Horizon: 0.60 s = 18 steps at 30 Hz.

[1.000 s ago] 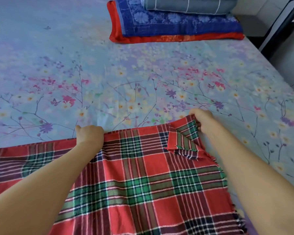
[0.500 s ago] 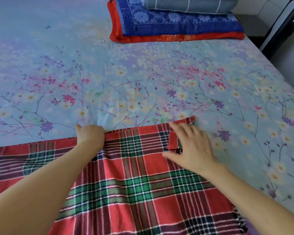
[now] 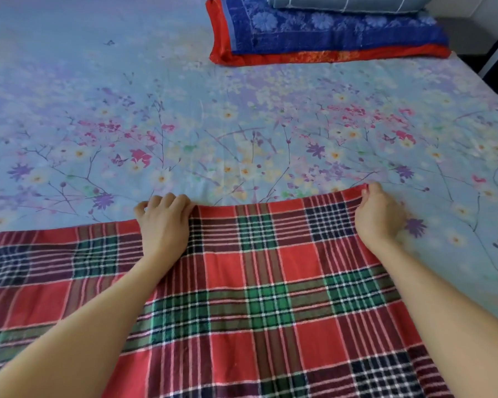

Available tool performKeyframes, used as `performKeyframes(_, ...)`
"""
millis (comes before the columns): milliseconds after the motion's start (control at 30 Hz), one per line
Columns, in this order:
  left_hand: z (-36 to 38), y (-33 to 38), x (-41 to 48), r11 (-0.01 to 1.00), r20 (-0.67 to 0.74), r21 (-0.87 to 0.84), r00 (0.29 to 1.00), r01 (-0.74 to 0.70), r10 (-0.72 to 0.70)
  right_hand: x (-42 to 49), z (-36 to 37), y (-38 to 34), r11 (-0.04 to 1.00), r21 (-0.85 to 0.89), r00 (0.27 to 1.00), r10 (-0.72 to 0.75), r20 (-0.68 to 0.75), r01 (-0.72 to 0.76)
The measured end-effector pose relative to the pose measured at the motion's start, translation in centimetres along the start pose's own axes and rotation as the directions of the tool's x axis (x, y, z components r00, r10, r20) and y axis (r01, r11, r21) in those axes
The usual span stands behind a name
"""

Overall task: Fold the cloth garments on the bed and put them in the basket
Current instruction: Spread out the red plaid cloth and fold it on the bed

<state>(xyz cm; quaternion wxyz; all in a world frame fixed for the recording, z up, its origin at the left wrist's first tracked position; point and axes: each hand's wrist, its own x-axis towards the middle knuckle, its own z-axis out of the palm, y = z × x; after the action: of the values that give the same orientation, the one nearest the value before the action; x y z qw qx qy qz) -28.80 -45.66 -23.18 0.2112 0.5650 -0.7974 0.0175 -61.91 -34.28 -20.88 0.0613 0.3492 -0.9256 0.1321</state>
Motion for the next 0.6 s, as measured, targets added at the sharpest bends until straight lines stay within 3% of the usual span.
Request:
performKeyframes(133,1.5,-0.5,-0.5,1.000,-0.078,-0.017,0.997,-0.001,-0.001,-0.3,1.3,-0.6,0.992,-0.126,1.000,-0.012,0.022,0.014)
performKeyframes(300,0.8,0.1,0.3,0.997,0.143,0.076,0.989,0.022,-0.032,-2.2,-2.1,-2.4,0.978,-0.199,0.998,-0.065,0.025,0.069)
performKeyframes(367,-0.7,1.0,0.8,0.994,0.226,0.026,0.968,0.110,-0.113,-7.9,-4.1,-3.1,0.968,-0.089,0.971,-0.238,-0.032,0.234)
performKeyframes(433,-3.3,2.2,-0.5,0.989,0.198,-0.027,0.971,0.145,-0.137,-17.6,-6.0,-3.2,0.877,0.100,0.879,-0.476,0.037,0.471)
performKeyframes(533,-9.2,4.8,-9.3,0.995,0.157,-0.092,0.986,-0.035,0.049,-28.8,-7.4,0.7,0.619,0.244,0.555,-0.782,0.285,0.747)
performKeyframes(567,-11.1,5.5,-14.0,0.985,0.241,-0.117,0.958,-0.129,0.154,-29.3,-7.4,3.4,0.591,0.246,0.507,-0.796,0.330,0.768)
performKeyframes(600,-12.3,5.5,-18.8,0.968,0.338,-0.115,0.907,-0.225,0.251,-28.5,-6.9,6.0,0.614,0.214,0.533,-0.776,0.336,0.760)
